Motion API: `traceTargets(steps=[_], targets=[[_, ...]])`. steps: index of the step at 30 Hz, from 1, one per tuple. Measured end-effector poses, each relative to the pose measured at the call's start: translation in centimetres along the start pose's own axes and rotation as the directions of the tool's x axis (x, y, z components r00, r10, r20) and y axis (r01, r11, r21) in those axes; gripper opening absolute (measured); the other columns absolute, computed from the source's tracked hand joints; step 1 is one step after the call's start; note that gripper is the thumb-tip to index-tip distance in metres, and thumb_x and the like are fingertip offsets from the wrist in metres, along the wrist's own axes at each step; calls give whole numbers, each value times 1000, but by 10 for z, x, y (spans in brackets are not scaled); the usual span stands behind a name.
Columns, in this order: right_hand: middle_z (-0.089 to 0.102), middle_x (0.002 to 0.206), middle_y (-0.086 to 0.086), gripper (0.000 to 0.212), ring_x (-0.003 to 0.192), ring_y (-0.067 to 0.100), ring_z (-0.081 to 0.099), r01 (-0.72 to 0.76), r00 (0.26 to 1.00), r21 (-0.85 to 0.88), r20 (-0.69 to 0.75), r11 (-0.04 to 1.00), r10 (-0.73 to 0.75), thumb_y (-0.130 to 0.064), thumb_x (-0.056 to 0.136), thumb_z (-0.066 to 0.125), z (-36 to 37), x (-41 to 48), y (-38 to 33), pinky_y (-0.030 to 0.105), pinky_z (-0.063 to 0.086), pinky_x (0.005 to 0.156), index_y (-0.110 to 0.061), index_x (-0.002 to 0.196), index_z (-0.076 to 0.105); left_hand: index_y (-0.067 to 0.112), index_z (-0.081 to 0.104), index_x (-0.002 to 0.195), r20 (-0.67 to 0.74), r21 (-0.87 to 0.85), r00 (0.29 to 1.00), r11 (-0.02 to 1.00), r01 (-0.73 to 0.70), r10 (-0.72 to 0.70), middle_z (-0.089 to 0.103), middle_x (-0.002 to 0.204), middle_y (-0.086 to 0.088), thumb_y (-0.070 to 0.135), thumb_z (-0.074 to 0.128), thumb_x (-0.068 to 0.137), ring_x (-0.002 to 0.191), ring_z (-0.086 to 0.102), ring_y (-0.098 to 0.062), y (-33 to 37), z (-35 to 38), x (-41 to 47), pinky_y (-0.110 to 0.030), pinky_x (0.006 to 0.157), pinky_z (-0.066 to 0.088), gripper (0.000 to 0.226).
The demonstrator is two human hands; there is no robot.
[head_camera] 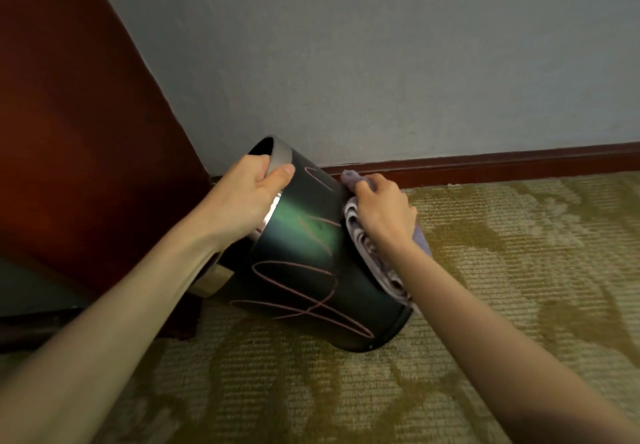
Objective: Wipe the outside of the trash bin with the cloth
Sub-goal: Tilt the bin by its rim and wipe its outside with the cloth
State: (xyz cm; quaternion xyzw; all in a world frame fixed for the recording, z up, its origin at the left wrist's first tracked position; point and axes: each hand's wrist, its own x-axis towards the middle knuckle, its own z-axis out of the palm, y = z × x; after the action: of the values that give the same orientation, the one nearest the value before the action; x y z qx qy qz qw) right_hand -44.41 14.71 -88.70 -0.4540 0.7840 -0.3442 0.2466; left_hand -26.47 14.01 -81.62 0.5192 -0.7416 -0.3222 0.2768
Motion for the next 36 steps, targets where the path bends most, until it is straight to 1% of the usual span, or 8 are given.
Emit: traceTargets(steps=[6,13,16,19,21,26,31,36], targets=[[62,124,9,38,116,32,52,-73,981,-37,180,997,78,-40,87,44,-3,29,-11,44,35,102,-23,115,63,-14,48,85,-70,46,998,999,11,-7,44,74,-11,32,43,100,67,44,-21,3,3,0,-41,63,35,48],[62,120,8,33,114,32,49,12,1000,2,-18,1000,-12,-34,89,39,5,1,-12,43,32,95,-25,110,62,2,47,70,-96,93,994,994,61,-52,43,62,-5,33,41,99,54,45,-17,-3,-2,6,-26,52,33,43],[60,121,1,32,115,24,45,115,977,39,-185,993,-106,-32,89,42,13,-27,-16,40,28,97,-23,116,59,14,35,64,-119,134,991,988,76,-60,34,60,1,34,42,99,52,35,-14,-4,-4,11,-30,50,26,40],[56,129,-4,36,120,21,42,189,933,4,-312,982,-179,-30,87,46,25,-59,-19,37,23,98,-25,122,55,11,39,69,-120,129,990,988,88,-72,36,66,-5,33,42,99,59,36,-18,-3,-3,15,-33,58,27,37],[52,135,-4,41,125,21,40,219,909,-46,-354,975,-221,-31,87,45,33,-75,-19,37,21,98,-26,126,53,13,34,66,-123,141,990,986,86,-69,33,63,-2,32,43,98,56,33,-17,-1,-3,14,-34,56,24,39],[49,138,-4,44,126,22,39,214,904,-92,-358,972,-233,-33,86,42,35,-81,-18,40,22,96,-27,129,50,11,43,71,-105,86,992,994,74,-64,39,66,-7,30,43,98,60,38,-17,0,-1,8,-32,59,30,33],[50,133,-8,40,125,19,37,196,924,-42,-328,980,-199,-31,88,42,26,-71,-18,41,22,96,-29,127,50,16,36,64,-109,100,992,993,66,-55,34,59,2,29,45,98,49,33,-14,7,5,7,-19,38,27,37],[52,129,-4,35,122,21,37,144,957,12,-257,990,-136,-31,90,42,15,-50,-24,42,20,96,-27,123,52,15,35,71,-74,93,996,994,51,-44,29,64,0,32,44,98,57,28,-17,9,6,6,-33,57,23,33]])
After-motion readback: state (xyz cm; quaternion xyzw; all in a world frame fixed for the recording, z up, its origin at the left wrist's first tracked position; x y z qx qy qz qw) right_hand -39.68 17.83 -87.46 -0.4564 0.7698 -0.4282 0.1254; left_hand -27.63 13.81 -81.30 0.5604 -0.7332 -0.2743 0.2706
